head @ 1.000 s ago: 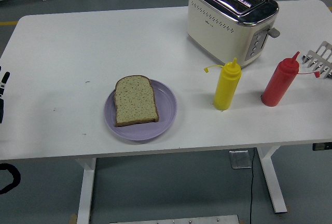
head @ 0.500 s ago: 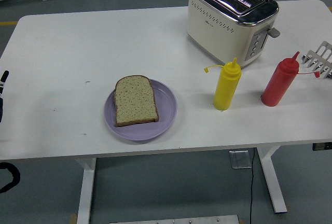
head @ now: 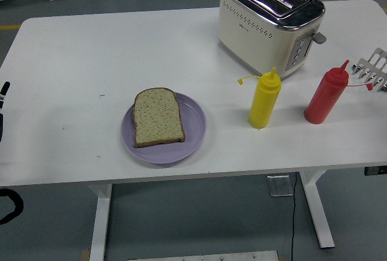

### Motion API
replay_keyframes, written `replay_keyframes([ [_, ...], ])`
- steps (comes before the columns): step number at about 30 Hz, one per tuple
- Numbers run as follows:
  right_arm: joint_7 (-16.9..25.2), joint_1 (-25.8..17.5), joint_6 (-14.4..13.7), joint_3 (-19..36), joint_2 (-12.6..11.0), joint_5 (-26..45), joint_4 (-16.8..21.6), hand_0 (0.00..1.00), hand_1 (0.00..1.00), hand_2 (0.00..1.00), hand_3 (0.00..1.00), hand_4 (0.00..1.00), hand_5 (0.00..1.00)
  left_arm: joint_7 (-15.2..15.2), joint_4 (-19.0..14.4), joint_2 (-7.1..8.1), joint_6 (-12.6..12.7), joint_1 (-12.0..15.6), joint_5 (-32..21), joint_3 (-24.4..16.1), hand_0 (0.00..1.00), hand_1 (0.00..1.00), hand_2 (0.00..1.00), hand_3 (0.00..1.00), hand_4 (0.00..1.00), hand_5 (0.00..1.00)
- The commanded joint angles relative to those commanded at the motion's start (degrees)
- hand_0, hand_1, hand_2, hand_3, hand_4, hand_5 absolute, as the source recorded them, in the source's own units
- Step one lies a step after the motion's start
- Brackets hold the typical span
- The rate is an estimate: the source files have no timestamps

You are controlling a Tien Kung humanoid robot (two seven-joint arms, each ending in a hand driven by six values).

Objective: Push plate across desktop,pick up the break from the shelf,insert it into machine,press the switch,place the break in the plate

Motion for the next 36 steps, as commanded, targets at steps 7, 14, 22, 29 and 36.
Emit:
replay_keyframes([
  [7, -0.05, 0.06, -0.09, 0.05, -0.02, 0.10, -0.03, 0.823, 0.789, 0.795, 0.778, 0.462, 0.544, 0.00, 0.00, 0.00, 0.00, 0.01, -0.01, 0.02, 0.815, 0.861, 0.922, 0.848, 0.646, 0.998],
  [14, -0.07, 0.11, -0.11, 0.05, -0.04, 0.21, -0.02, 0.823, 0.789, 0.795, 0.778, 0.462, 0.543, 0.01, -0.06, 0.01, 0.02, -0.08, -0.01, 0.10, 0.814, 0.861, 0.922, 0.848, 0.647, 0.998],
  [22, -0.07, 0.11, -0.12, 0.25, -0.09, 0.33, 0.00, 0.823, 0.790, 0.795, 0.777, 0.461, 0.543, 0.00, -0.06, -0.01, 0.04, -0.14, -0.02, 0.14, 0.814, 0.861, 0.922, 0.848, 0.646, 0.998],
  [29, -0.10, 0.06, -0.13, 0.23, -0.06, 0.36, -0.02, 0.823, 0.790, 0.795, 0.777, 0.460, 0.544, -0.02, -0.04, -0.04, 0.05, -0.15, -0.04, 0.19, 0.814, 0.861, 0.922, 0.848, 0.646, 0.998],
  [36, -0.12, -0.08, -0.12, 0.20, -0.07, 0.34, -0.04, 0.823, 0.790, 0.795, 0.777, 0.460, 0.543, -0.03, -0.03, -0.06, 0.05, -0.08, -0.03, 0.29, 0.814, 0.861, 0.922, 0.848, 0.646, 0.998],
])
